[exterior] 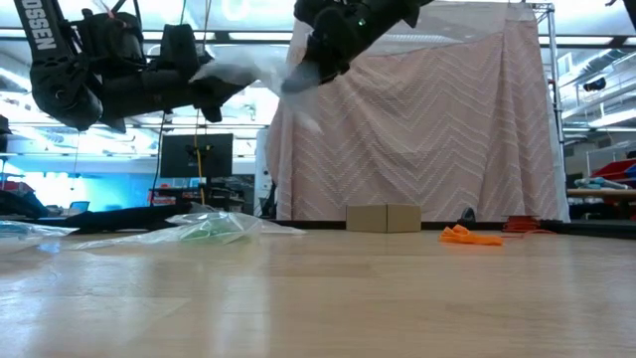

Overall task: Sort rubber bands
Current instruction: Open the transparent zip bag

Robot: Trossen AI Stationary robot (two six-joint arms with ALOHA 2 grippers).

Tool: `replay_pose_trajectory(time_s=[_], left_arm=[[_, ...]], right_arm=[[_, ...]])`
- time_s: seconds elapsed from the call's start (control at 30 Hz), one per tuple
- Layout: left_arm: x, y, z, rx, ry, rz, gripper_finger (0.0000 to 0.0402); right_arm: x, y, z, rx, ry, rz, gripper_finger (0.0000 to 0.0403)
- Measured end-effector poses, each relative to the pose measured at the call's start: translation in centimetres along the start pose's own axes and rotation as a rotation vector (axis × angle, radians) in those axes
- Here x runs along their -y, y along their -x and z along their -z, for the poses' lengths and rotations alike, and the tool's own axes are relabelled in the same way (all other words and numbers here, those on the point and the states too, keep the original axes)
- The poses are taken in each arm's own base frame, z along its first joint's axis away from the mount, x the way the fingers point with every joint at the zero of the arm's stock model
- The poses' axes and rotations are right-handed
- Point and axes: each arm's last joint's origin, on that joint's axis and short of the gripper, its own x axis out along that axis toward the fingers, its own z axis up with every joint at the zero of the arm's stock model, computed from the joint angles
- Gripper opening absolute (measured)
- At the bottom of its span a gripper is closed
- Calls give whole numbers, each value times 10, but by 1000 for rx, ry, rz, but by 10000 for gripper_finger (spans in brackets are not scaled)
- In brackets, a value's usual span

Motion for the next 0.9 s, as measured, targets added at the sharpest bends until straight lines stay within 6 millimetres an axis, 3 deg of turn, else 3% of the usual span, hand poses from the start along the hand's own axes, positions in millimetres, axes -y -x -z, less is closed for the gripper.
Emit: replay_pose_trajectory(time_s=[0.2,0.5,0.6,0.73,0.9], left_arm=[[0,0,3,-33,5,-4,1],[-1,0,3,-30,5,-32,1],[-1,0,3,-24,4,-41,1],[-1,0,1,-8,5,-42,1],[-1,0,1,-9,11,-37,1]], right_arm=[[-6,0,0,-13,7,-25,98],[-8,0,-2,30,-3,-101,7],[-7,-4,-2,33,-3,-99,15],[-7,-7,0,7,-41,-49,28],[-4,-7,3,-78,-29,153,4]])
